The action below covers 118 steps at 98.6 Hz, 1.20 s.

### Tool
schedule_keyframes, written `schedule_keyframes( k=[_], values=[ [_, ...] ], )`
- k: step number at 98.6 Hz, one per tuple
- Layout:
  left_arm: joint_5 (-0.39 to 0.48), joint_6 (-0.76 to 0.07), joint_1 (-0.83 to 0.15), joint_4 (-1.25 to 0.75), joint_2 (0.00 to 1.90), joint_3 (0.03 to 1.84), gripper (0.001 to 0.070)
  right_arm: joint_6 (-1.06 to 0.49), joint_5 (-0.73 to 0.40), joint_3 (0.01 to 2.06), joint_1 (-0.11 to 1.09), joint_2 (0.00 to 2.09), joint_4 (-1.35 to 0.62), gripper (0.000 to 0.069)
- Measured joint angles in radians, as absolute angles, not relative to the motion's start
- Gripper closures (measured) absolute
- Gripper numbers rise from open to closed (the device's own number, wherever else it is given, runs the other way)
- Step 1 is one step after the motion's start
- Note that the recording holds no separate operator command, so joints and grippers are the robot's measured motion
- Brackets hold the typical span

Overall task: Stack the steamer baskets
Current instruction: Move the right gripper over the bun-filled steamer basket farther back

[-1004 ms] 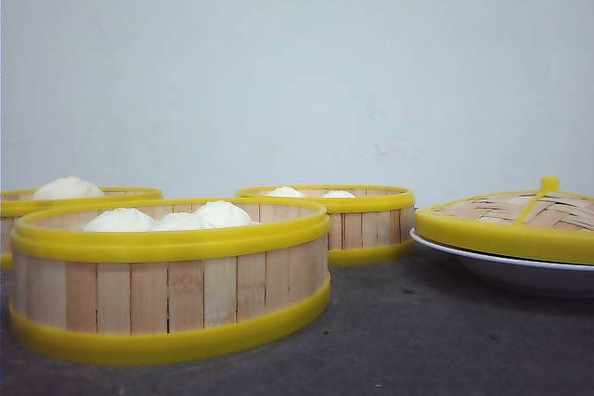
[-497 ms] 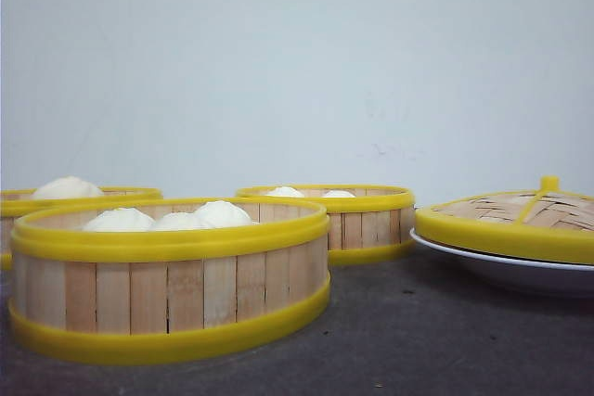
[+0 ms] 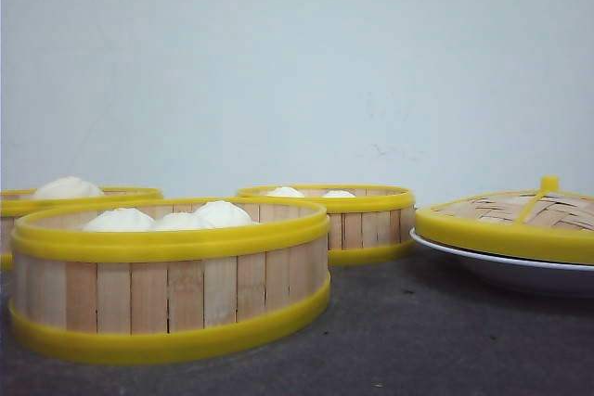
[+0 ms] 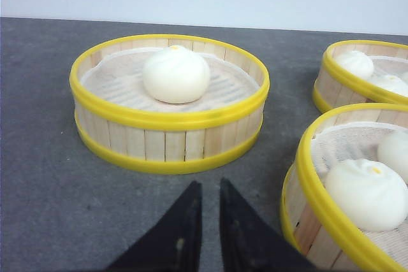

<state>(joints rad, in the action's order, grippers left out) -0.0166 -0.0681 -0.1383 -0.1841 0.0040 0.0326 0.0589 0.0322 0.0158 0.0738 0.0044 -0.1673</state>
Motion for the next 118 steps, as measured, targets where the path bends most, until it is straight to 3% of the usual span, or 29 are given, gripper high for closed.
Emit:
schedule_keyframes(
  k=[17,29,48,66,89,118],
  values=[
    [-0.020,-0.077,-0.138,-0.182,0.004,0.033,0.0685,0.069,0.033,0.016,0.074,0.004,-0.160,0.0682],
    [-0.051,-0.142,-0.138,-0.190,0.006,0.050,0.0685,0.141,0.059,0.030,0.074,0.004,-0.109,0.0682],
    [-0.075,-0.187,-0.138,-0.254,0.059,0.256,0.0685,0.241,0.079,0.233,0.074,0.075,-0.152,0.0682],
    [-0.110,-0.187,-0.130,-0.356,0.238,0.482,0.0685,0.239,0.079,0.499,0.074,0.277,-0.297,0.0682],
    [-0.051,-0.134,-0.128,-0.495,0.523,0.762,0.0685,0.168,0.079,0.796,0.074,0.601,-0.520,0.0682],
    [0.016,-0.094,-0.128,-0.571,0.720,0.814,0.0685,0.106,0.079,0.872,0.074,0.863,-0.621,0.0682]
  ],
)
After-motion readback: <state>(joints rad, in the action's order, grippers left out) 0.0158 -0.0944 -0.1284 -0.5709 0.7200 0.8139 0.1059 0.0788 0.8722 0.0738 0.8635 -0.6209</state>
